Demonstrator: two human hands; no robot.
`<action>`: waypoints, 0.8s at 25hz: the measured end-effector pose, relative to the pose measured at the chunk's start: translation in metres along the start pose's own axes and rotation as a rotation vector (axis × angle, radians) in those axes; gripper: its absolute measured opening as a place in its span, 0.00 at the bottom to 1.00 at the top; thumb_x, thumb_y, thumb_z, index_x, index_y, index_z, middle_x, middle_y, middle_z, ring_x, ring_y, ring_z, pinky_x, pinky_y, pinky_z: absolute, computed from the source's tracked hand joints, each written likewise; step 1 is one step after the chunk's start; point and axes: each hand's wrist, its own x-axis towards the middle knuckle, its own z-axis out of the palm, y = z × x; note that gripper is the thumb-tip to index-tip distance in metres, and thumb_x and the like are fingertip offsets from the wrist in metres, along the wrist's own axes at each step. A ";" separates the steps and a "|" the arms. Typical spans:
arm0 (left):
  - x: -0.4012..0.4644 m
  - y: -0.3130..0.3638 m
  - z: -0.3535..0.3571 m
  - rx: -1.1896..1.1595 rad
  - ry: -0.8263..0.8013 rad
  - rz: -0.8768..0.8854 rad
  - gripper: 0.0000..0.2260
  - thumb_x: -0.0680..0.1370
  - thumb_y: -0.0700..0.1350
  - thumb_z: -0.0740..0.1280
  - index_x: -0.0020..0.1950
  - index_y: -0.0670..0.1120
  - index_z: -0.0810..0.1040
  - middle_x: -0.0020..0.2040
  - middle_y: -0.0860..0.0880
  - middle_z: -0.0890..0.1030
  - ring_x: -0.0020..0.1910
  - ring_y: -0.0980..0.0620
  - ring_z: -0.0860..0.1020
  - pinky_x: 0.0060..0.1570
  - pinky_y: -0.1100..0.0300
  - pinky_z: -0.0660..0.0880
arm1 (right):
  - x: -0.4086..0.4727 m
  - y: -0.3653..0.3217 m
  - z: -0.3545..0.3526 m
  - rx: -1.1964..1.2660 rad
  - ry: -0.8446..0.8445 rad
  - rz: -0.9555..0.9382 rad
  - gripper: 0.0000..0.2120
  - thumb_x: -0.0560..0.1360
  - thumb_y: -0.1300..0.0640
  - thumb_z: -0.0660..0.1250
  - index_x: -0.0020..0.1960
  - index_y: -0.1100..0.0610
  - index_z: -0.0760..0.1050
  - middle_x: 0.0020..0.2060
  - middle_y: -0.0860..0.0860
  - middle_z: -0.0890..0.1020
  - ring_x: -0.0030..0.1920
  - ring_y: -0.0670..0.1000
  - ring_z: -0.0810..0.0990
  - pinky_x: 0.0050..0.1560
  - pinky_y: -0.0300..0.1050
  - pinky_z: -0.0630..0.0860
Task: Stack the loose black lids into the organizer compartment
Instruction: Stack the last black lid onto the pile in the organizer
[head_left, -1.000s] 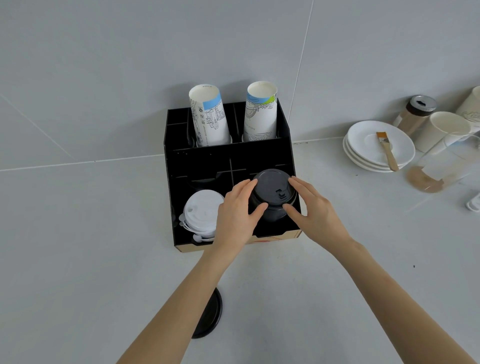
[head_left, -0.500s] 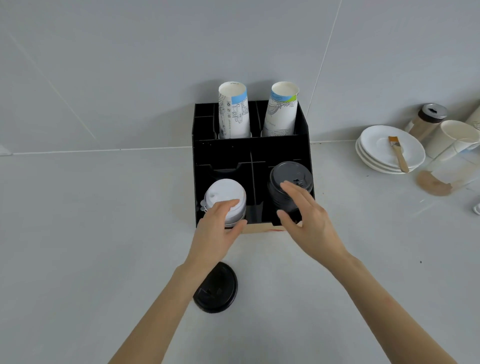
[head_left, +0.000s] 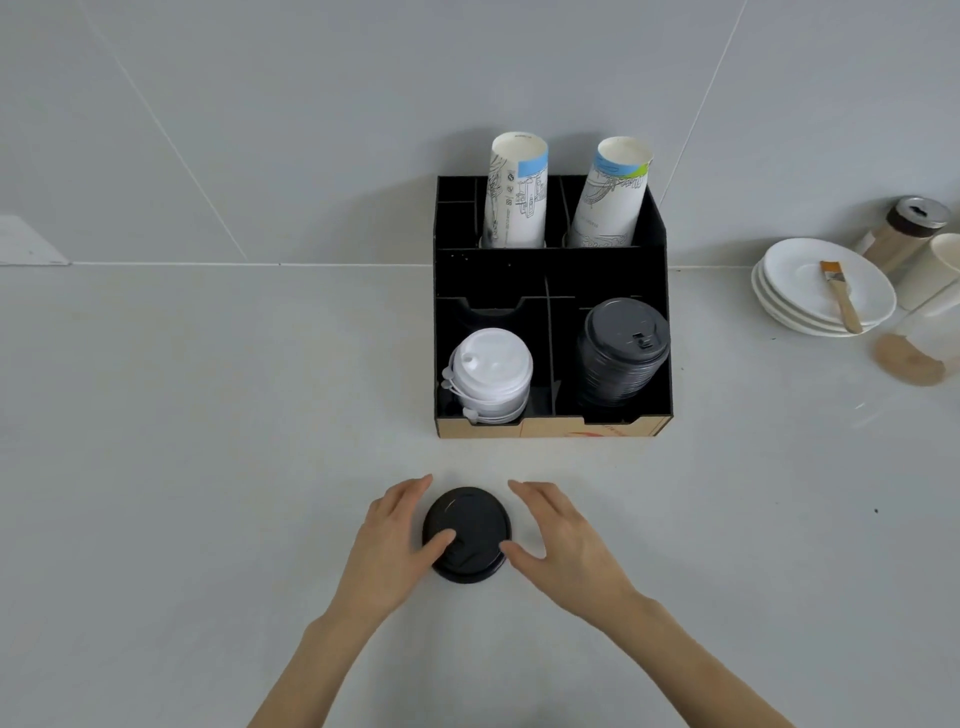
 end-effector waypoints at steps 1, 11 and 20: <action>-0.003 -0.003 0.002 -0.001 -0.009 -0.013 0.28 0.73 0.50 0.66 0.69 0.48 0.60 0.70 0.48 0.65 0.67 0.48 0.63 0.65 0.56 0.62 | -0.001 -0.002 0.006 -0.012 -0.021 0.005 0.29 0.72 0.51 0.64 0.69 0.53 0.57 0.66 0.50 0.65 0.65 0.50 0.66 0.65 0.44 0.66; -0.013 -0.009 0.008 0.002 -0.060 0.058 0.31 0.71 0.51 0.69 0.69 0.49 0.59 0.69 0.51 0.66 0.67 0.50 0.60 0.66 0.57 0.60 | 0.004 -0.009 0.025 -0.050 -0.063 -0.013 0.30 0.71 0.55 0.64 0.70 0.54 0.56 0.69 0.50 0.61 0.68 0.51 0.61 0.68 0.44 0.63; -0.009 0.002 0.010 -0.067 -0.168 0.094 0.34 0.70 0.51 0.69 0.71 0.50 0.55 0.66 0.48 0.62 0.66 0.51 0.62 0.66 0.60 0.59 | -0.002 0.000 -0.010 0.104 -0.072 -0.042 0.28 0.70 0.58 0.67 0.67 0.54 0.60 0.65 0.49 0.67 0.61 0.44 0.67 0.58 0.19 0.57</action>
